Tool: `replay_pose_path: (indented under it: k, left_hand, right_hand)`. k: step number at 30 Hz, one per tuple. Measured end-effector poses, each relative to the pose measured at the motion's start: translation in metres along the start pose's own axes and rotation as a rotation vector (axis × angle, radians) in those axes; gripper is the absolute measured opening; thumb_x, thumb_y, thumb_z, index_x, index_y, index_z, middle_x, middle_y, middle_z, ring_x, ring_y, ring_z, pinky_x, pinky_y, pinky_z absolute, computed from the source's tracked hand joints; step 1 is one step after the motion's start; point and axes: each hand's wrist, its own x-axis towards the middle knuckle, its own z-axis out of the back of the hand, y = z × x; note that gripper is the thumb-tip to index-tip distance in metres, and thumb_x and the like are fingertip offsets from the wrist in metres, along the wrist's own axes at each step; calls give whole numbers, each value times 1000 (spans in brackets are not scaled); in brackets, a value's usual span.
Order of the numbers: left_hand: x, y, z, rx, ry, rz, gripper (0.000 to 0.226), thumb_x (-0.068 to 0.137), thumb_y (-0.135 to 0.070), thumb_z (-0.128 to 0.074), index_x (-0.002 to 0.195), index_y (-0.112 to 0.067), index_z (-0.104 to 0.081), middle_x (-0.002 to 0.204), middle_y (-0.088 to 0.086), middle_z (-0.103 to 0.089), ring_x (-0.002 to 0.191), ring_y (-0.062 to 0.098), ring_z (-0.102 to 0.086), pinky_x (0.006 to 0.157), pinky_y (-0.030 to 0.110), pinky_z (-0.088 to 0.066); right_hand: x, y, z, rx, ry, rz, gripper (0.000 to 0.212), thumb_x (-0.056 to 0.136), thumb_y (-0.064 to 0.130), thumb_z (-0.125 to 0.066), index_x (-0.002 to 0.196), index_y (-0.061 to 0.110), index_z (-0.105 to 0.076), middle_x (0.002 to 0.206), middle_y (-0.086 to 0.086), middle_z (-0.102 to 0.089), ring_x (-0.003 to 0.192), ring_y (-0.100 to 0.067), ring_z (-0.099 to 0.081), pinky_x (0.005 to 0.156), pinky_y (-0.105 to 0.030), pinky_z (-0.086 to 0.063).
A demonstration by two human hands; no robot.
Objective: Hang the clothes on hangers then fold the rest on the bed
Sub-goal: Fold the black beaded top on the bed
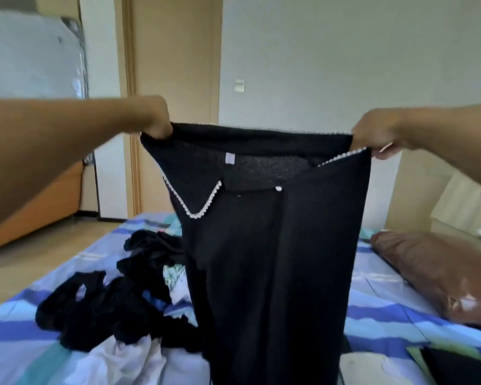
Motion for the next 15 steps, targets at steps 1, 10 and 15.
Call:
replay_pose_path:
  k: [1, 10, 15]
  left_hand:
    - [-2, -1, -2, 90, -97, 1, 11, 92, -5, -55, 89, 4, -60, 84, 18, -60, 66, 27, -54, 53, 34, -46]
    - [-33, -25, 57, -566, 230, 84, 4, 95, -2, -58, 95, 2, -60, 101, 17, -65, 87, 31, -63, 81, 38, -52]
    - [-26, -4, 86, -217, -65, -110, 18, 85, 3, -62, 102, 6, -67, 94, 18, -63, 79, 29, -56, 63, 34, -46]
  right_hand:
    - [-3, 5, 2, -156, -124, 19, 14, 89, 11, -59, 75, 10, -54, 82, -9, -60, 62, -24, -50, 63, -30, -47]
    - [-38, 34, 22, 192, 152, 173, 7, 92, 16, -69, 89, 16, -63, 85, -1, -53, 69, -17, -52, 67, -27, -47]
    - [-45, 19, 48, 553, 149, 79, 11, 97, 22, -63, 106, 16, -66, 89, -2, -65, 55, -12, -67, 65, -27, -48]
